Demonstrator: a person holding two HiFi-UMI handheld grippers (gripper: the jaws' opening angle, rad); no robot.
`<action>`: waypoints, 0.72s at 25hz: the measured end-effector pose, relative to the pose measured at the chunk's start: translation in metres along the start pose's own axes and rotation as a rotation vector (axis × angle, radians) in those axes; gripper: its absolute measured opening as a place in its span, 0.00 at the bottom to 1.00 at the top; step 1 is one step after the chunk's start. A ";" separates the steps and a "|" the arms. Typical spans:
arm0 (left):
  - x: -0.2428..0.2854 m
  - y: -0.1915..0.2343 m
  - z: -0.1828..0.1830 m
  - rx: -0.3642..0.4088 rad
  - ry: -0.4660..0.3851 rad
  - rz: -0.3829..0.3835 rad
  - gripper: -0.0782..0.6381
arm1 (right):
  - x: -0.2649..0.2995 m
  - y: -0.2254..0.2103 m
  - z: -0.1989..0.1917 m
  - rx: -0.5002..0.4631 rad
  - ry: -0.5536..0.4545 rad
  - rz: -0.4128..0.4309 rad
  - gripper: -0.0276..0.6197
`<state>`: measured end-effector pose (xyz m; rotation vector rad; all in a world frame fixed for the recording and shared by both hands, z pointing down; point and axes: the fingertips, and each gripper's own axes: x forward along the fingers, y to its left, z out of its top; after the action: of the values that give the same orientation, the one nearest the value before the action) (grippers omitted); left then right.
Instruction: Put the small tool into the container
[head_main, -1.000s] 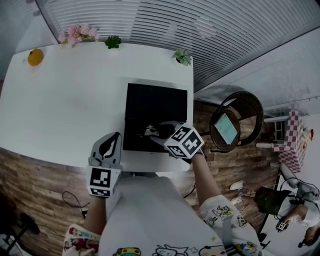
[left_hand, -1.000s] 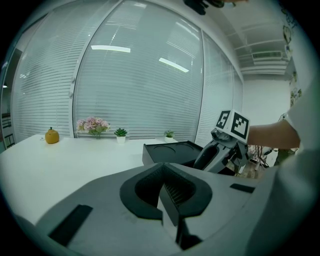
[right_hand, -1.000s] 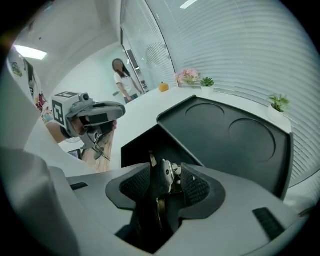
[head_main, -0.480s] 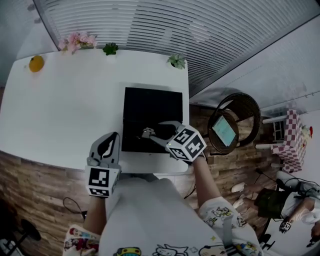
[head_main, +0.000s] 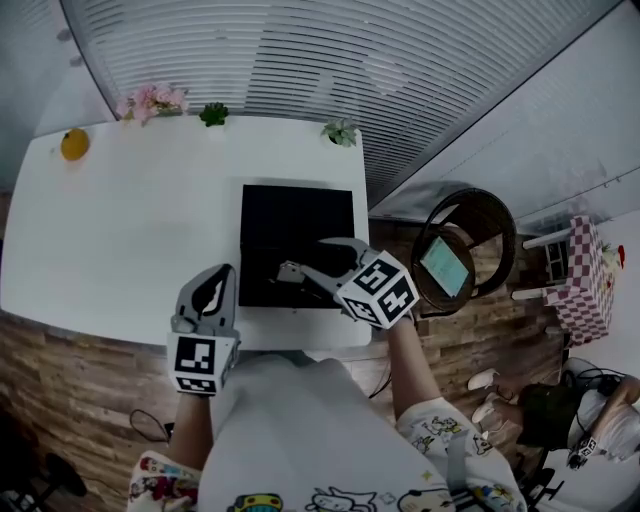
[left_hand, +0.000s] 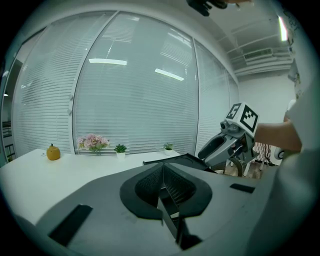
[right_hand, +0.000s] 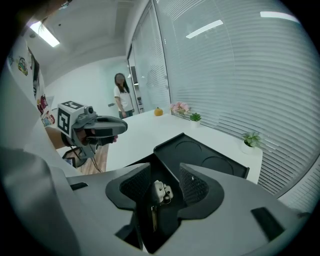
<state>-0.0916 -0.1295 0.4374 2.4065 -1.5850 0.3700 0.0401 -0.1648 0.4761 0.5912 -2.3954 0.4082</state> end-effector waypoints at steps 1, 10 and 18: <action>-0.001 -0.001 0.002 0.004 -0.006 0.001 0.12 | -0.004 -0.001 0.002 -0.003 -0.014 -0.010 0.29; -0.004 -0.008 0.023 0.029 -0.049 0.007 0.12 | -0.035 -0.005 0.020 -0.020 -0.127 -0.088 0.28; -0.004 -0.011 0.035 0.042 -0.076 0.002 0.12 | -0.062 -0.007 0.031 -0.008 -0.248 -0.162 0.28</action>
<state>-0.0804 -0.1337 0.4030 2.4783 -1.6263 0.3187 0.0715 -0.1649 0.4143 0.8697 -2.5561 0.2684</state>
